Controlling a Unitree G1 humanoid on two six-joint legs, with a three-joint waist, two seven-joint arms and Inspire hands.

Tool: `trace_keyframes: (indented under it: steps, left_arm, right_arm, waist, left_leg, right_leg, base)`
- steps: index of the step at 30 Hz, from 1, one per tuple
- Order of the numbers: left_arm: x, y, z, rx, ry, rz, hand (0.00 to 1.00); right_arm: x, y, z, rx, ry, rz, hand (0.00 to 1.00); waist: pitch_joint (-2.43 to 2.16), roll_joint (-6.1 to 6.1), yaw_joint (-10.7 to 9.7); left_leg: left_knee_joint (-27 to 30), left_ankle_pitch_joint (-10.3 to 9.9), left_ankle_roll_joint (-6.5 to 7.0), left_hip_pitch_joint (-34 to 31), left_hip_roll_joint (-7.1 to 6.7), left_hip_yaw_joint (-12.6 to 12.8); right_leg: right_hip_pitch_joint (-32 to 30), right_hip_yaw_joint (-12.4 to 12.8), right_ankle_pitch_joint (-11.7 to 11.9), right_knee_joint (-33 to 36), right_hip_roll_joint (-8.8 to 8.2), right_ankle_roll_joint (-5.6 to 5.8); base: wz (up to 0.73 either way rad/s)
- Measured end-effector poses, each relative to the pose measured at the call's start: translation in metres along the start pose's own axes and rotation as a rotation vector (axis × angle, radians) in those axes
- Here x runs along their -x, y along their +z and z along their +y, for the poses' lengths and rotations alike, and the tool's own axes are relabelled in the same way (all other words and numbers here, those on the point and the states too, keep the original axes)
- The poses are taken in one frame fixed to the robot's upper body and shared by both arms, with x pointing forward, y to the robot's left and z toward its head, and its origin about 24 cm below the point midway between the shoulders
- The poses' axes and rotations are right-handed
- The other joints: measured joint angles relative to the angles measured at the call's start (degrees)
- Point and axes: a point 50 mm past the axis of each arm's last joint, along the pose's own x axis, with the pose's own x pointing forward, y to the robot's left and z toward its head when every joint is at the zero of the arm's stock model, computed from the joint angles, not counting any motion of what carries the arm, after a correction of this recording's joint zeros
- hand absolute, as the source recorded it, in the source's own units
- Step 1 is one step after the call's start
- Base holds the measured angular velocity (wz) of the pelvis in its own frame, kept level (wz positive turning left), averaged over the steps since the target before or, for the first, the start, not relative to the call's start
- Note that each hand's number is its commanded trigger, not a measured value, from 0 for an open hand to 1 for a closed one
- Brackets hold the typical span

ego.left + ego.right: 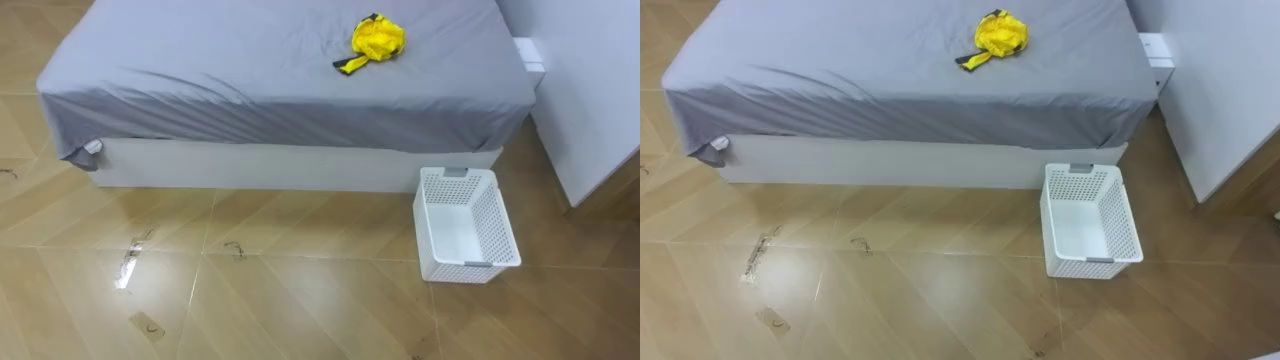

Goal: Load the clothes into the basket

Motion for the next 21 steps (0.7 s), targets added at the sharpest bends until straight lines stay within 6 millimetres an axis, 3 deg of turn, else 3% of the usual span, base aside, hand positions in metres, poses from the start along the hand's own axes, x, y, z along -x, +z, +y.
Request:
trace_keyframes:
  steps: [21]
  left_arm:
    - [0.0005, -0.0036, 0.0044, 0.018, 0.011, 0.013, 0.00]
  right_arm:
    - [0.0003, -0.0002, -0.0039, -0.048, 0.021, 0.007, 0.00]
  waist:
    - [-0.09, 0.55, -0.7]
  left_leg:
    - [1.5, -0.8, 0.07, -1.5, 0.33, -0.4]
  right_leg:
    - [-0.3, -0.1, -0.7, 0.5, 0.29, -0.22]
  base:
    - [0.03]
